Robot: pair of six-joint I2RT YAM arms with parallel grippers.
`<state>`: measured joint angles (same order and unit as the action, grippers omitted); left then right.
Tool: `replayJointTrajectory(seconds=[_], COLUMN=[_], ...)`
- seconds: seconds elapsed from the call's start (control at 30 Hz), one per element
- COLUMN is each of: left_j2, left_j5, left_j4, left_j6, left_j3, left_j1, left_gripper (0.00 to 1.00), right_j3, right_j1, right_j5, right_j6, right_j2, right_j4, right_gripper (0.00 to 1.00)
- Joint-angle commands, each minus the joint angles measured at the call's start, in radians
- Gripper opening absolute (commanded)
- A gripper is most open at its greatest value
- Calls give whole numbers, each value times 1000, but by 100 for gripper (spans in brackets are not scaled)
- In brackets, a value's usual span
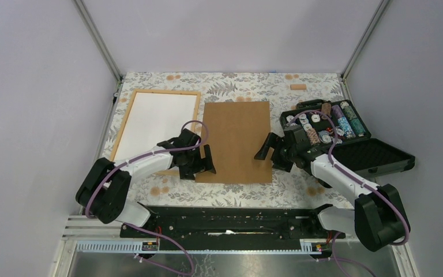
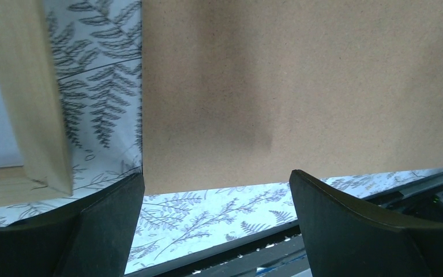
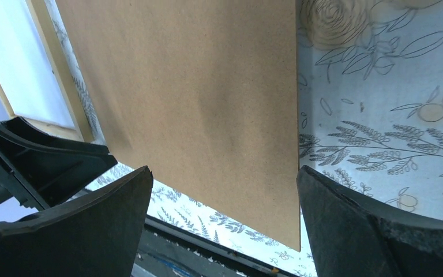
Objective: Put the photo into the frame
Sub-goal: Pick up the photo frame item at the center of the board.
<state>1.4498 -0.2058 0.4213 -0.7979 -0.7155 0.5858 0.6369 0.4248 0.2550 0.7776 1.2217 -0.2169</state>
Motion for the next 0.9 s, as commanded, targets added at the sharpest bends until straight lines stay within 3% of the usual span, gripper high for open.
replayJointTrajectory(seconds=[0.0, 0.47, 0.87], left_j2=[173, 170, 127], left_j5=[-306, -327, -333], left_j4=[-383, -418, -418], left_j6=[-125, -144, -136], left_j3=[55, 68, 94], left_j1=[63, 71, 71], left_gripper=[98, 98, 98], right_j3=[66, 228, 228], right_j1=[49, 134, 170], right_j5=[294, 333, 335], right_j6=[145, 153, 241], right_j2=[-59, -27, -48], right_j4=[130, 146, 241], right_gripper=[100, 100, 100])
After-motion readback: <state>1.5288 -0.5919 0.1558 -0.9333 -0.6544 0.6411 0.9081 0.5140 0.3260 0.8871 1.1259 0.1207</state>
